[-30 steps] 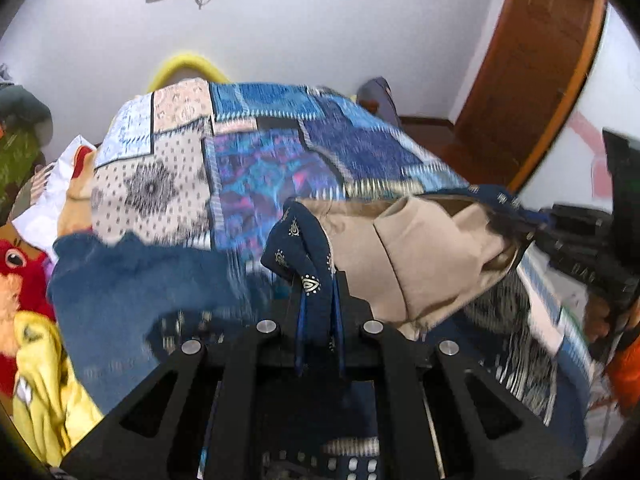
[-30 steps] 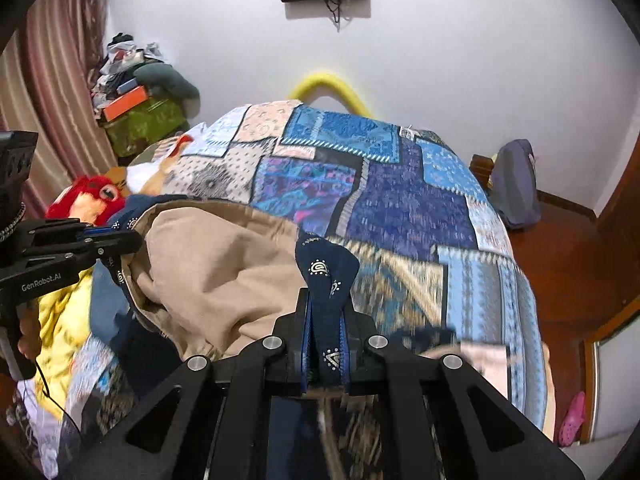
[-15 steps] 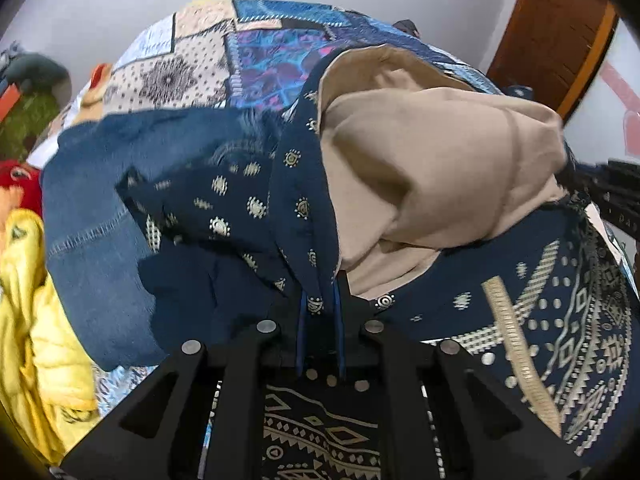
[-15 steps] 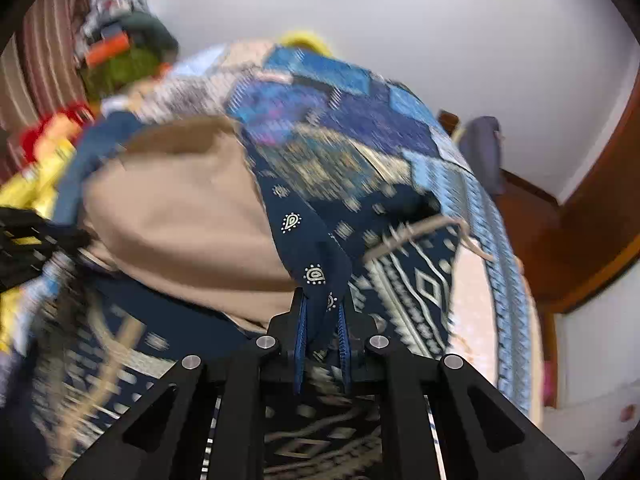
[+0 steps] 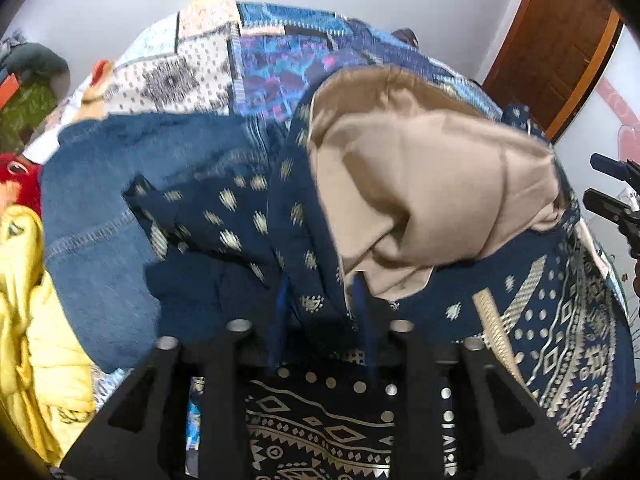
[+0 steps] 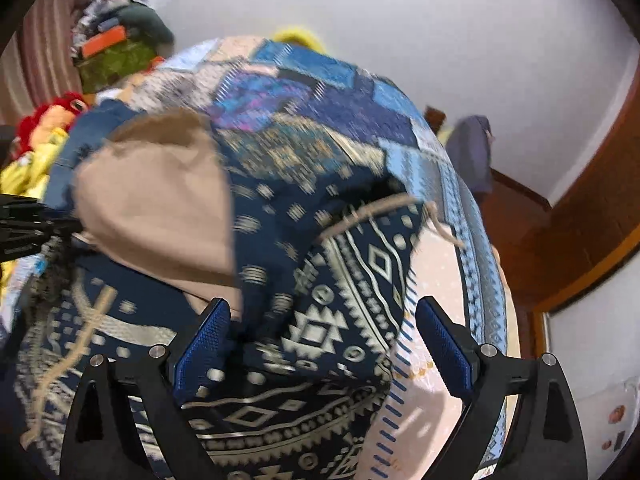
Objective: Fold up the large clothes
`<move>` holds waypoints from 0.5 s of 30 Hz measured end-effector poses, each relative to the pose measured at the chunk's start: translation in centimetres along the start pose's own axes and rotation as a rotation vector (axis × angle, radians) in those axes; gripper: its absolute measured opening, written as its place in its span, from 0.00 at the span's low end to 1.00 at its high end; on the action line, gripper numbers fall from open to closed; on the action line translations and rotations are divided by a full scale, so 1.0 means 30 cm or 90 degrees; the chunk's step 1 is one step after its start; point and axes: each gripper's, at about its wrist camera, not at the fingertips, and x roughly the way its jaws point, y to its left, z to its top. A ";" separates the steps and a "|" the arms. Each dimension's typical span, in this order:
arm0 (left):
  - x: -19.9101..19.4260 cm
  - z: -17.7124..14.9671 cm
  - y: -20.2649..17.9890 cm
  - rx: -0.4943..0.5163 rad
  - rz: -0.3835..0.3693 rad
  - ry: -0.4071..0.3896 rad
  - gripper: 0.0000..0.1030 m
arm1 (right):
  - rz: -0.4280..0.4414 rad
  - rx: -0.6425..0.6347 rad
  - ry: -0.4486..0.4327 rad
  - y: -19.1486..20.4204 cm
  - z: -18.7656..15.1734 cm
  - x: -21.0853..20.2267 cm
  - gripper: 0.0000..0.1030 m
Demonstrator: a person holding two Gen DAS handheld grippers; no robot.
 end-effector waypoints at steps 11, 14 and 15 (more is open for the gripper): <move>0.021 0.242 0.071 -0.027 0.012 -0.042 0.56 | 0.114 0.036 -0.045 0.089 0.248 0.046 0.90; 0.090 0.290 0.077 -0.030 -0.002 -0.024 0.56 | 0.125 0.040 -0.010 0.109 0.292 0.160 0.88; 0.119 0.307 0.078 -0.029 -0.008 -0.018 0.56 | 0.126 0.042 -0.001 0.114 0.300 0.184 0.85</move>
